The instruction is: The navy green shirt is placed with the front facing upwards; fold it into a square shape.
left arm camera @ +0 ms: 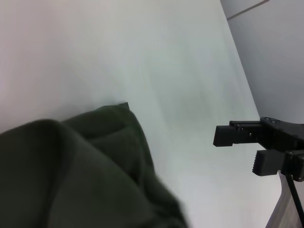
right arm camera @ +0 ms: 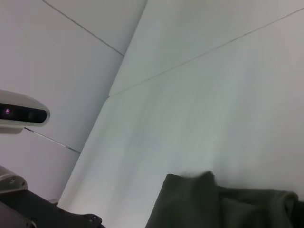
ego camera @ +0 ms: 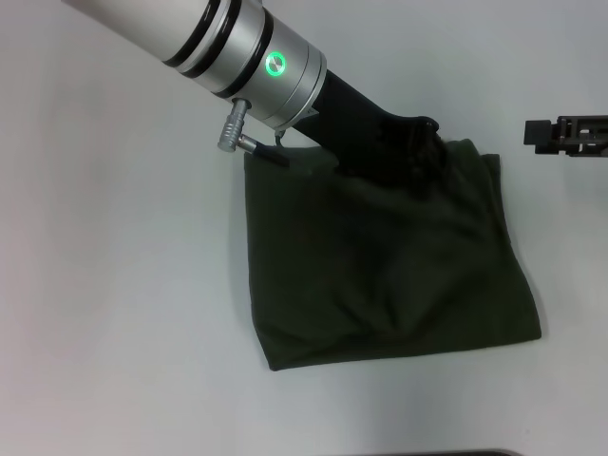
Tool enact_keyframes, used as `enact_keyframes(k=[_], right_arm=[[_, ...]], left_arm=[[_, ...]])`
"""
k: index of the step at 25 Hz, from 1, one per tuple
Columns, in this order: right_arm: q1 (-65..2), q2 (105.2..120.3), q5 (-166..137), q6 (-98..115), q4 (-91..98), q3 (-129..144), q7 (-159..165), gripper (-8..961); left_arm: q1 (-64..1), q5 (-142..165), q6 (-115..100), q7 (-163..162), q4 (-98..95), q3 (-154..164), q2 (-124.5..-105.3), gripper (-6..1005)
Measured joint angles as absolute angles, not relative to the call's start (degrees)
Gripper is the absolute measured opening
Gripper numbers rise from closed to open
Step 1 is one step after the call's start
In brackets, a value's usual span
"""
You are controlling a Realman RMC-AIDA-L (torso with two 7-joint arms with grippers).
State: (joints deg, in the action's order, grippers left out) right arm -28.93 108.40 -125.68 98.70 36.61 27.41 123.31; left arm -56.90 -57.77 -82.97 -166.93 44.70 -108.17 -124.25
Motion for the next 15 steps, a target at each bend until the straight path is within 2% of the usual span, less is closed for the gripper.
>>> enact_keyframes(k=[6, 12, 15], right_arm=[[-28.9, 108.37, -125.7, 98.7, 36.6, 27.5, 123.3, 674], [-29.0, 108.20, -126.5, 98.7, 36.6, 27.5, 123.3, 674], [-29.2, 108.08, -126.9, 98.7, 36.6, 27.5, 123.6, 674]], left_arm=[[-56.8, -58.9, -83.0, -167.0, 45.4, -108.5, -124.24, 323], [-55.7, -59.6, -85.6, -164.6, 45.5, -110.7, -123.48, 367], [-52.5, -59.3, -90.6, -160.0, 46.3, -116.9, -122.07, 366]])
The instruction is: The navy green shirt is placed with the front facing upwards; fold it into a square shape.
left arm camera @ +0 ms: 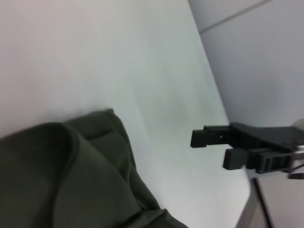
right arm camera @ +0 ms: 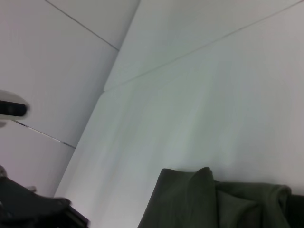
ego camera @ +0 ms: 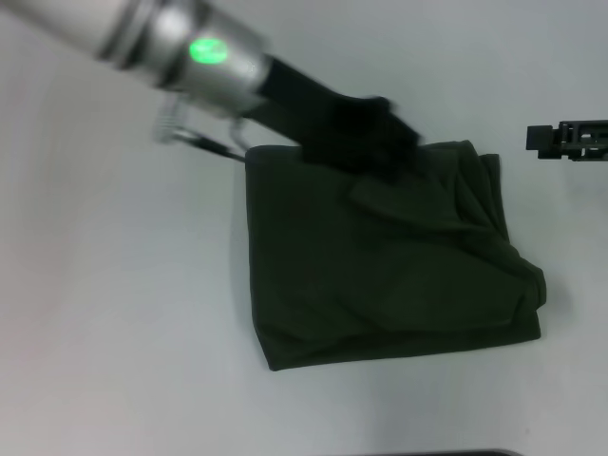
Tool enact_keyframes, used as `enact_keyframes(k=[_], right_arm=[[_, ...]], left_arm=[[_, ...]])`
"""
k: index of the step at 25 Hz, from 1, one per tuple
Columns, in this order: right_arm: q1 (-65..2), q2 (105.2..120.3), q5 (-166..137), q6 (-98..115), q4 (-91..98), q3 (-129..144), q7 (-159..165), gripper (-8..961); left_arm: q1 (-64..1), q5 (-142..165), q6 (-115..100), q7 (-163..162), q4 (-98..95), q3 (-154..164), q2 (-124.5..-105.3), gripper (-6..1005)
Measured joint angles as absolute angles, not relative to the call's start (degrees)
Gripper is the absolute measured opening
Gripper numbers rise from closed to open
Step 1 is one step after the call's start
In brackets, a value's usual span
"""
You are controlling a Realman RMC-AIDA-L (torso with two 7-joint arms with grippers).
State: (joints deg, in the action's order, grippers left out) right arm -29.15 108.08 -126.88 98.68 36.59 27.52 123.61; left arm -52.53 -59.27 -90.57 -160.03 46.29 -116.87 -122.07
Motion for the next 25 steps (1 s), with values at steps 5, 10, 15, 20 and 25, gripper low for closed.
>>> enact_keyframes(k=[5, 10, 15, 20, 25], right_arm=[[-29.4, 107.86, -127.2, 98.7, 37.0, 28.1, 124.9, 674], [-31.3, 106.49, -127.2, 99.3, 37.2, 32.3, 131.5, 673], [-35.1, 105.82, -130.8, 99.5, 40.5, 37.7, 138.3, 673], [-39.5, 106.24, -136.8, 101.1, 42.9, 38.8, 140.2, 673], [-42.9, 107.01, -142.0, 101.5, 43.1, 40.5, 141.4, 673]], left_arm=[[-44.7, -59.7, -97.4, -154.8, 50.6, -123.7, -119.09, 365], [-39.1, -59.8, -107.1, -150.9, 51.7, -133.2, -116.07, 365], [-34.7, -59.8, -110.9, -150.4, 53.4, -137.0, -114.21, 366], [-31.1, -59.7, -113.2, -150.1, 54.5, -141.2, -113.57, 366], [-30.4, -59.7, -114.6, -149.4, 55.0, -145.0, -113.47, 367]])
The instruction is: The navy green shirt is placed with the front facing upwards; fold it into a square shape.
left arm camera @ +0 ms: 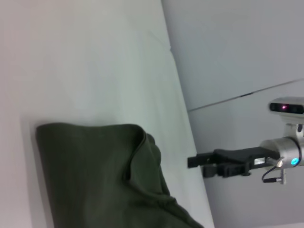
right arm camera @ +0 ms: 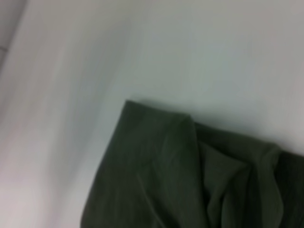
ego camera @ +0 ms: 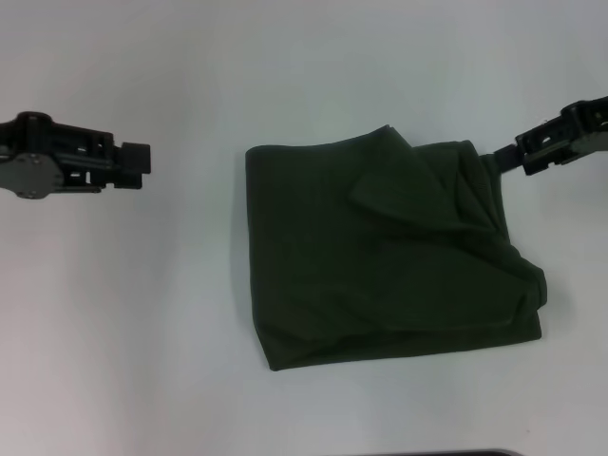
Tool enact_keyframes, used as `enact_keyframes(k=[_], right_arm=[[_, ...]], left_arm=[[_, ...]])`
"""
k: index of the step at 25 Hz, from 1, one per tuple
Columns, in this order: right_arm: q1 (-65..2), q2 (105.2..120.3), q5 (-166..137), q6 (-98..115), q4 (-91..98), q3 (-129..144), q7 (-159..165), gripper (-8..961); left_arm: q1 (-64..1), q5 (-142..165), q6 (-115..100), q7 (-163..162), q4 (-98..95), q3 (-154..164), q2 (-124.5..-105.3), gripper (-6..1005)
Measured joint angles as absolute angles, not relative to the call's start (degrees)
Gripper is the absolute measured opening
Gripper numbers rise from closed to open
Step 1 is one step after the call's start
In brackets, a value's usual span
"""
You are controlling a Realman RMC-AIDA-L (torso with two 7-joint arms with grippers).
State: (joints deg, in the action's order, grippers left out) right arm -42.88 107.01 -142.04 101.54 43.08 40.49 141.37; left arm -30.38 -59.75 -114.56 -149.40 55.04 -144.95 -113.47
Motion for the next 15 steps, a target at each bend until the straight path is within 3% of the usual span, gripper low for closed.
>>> enact_keyframes(k=[6, 15], right_arm=[[-45.3, 109.14, -144.7, 101.4, 43.1, 46.9, 141.7, 673], [-44.9, 108.91, -145.1, 102.2, 43.1, 47.5, 142.6, 673]], left_arm=[[-30.8, -59.8, -114.7, -149.3, 55.2, -145.8, -113.46, 365], [-30.8, -61.0, -113.9, -148.8, 54.8, -145.9, -113.58, 366]])
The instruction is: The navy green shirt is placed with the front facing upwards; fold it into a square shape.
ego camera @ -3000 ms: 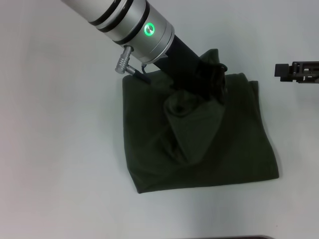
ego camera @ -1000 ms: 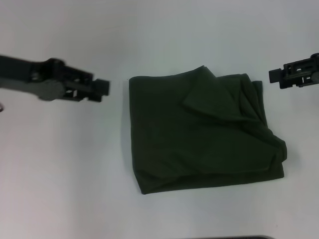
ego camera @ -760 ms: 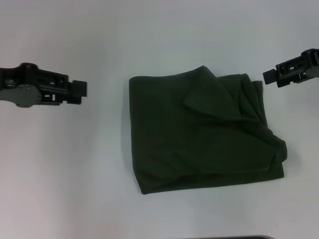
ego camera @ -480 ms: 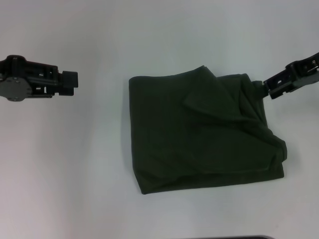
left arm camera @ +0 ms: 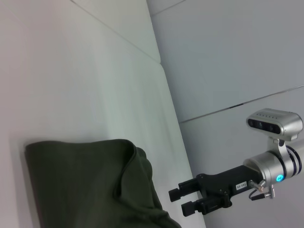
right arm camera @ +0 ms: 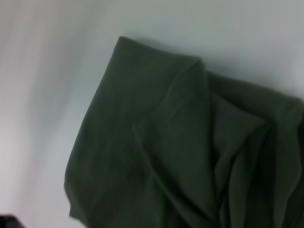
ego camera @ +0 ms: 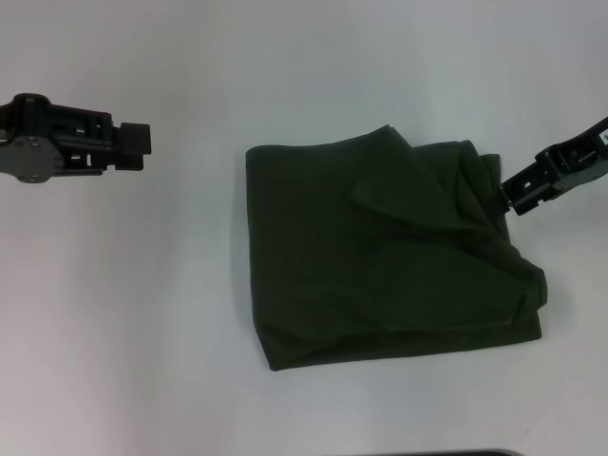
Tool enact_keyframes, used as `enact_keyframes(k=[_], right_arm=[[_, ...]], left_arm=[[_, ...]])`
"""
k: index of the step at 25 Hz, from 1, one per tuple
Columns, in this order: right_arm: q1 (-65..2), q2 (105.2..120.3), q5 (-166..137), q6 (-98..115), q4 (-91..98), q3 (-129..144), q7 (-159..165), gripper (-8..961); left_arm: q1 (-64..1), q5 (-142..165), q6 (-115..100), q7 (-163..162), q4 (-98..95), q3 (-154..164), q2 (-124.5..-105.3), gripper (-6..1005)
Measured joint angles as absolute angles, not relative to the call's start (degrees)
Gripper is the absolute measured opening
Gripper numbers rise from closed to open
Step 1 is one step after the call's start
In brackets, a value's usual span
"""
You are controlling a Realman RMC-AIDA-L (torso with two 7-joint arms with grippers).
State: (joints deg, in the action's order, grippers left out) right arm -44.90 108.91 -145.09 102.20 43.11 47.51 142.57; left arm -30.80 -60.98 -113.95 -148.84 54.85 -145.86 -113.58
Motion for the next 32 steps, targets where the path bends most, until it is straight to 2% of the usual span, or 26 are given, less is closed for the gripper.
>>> enact_keyframes(k=[4, 10, 12, 16, 23, 32], right_arm=[[-44.6, 109.52, -144.0, 100.4, 43.0, 45.3, 142.8, 673], [-45.2, 112.77, -143.2, 99.8, 42.7, 47.2, 141.7, 673], [-45.3, 113.40, -143.3, 99.0, 42.9, 49.6, 141.7, 673], [-45.8, 113.58, -143.4, 97.0, 43.1, 51.4, 142.2, 673], [-44.9, 112.92, -143.1, 93.8, 46.7, 45.6, 143.6, 674], [-44.7, 113.91, -143.5, 87.9, 43.8, 45.4, 146.5, 673]], left_arm=[[-30.8, -61.1, -113.3, -148.4, 54.7, -145.9, -113.93, 367], [-30.9, -61.1, -112.9, -148.4, 54.7, -145.9, -114.17, 366], [-30.9, -61.1, -112.9, -148.4, 54.6, -145.9, -114.18, 365], [-30.9, -61.2, -112.7, -148.1, 54.6, -145.9, -114.52, 365], [-31.0, -61.2, -112.6, -147.8, 54.5, -145.9, -114.91, 366], [-31.2, -61.2, -111.8, -147.7, 53.8, -145.9, -115.02, 367]])
